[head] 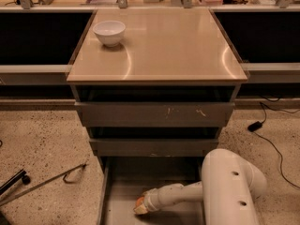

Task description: Pick orange from bottom drawer and place on counter

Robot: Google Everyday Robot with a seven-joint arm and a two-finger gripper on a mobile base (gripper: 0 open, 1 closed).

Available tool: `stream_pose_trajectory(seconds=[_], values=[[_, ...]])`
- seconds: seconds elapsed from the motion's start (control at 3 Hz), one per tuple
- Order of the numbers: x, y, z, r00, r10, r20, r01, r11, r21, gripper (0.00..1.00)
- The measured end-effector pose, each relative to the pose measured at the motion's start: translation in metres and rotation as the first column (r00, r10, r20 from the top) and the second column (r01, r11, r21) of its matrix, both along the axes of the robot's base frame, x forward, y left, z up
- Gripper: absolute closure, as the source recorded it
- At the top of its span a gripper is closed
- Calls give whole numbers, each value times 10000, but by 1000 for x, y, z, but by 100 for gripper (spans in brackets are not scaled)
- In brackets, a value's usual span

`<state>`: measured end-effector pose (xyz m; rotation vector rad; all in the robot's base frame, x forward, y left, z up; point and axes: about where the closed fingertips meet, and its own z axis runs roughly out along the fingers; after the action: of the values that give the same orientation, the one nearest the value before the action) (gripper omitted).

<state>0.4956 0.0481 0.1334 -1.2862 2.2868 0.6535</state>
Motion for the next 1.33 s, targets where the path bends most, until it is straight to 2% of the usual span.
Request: stream_pose_trajectory(seconds=[0.33,0.67,1.0,1.33], values=[[4,-1,33,9999,-71,-91,76,9986,530,100],[32,-10,104,9993,-340,184,300,9823,1851,100],[61,-8,185,9976,-114,678,-116,9443,3289,100],[51,2,256,9899,1220,720,-1401,9188,3691,100]])
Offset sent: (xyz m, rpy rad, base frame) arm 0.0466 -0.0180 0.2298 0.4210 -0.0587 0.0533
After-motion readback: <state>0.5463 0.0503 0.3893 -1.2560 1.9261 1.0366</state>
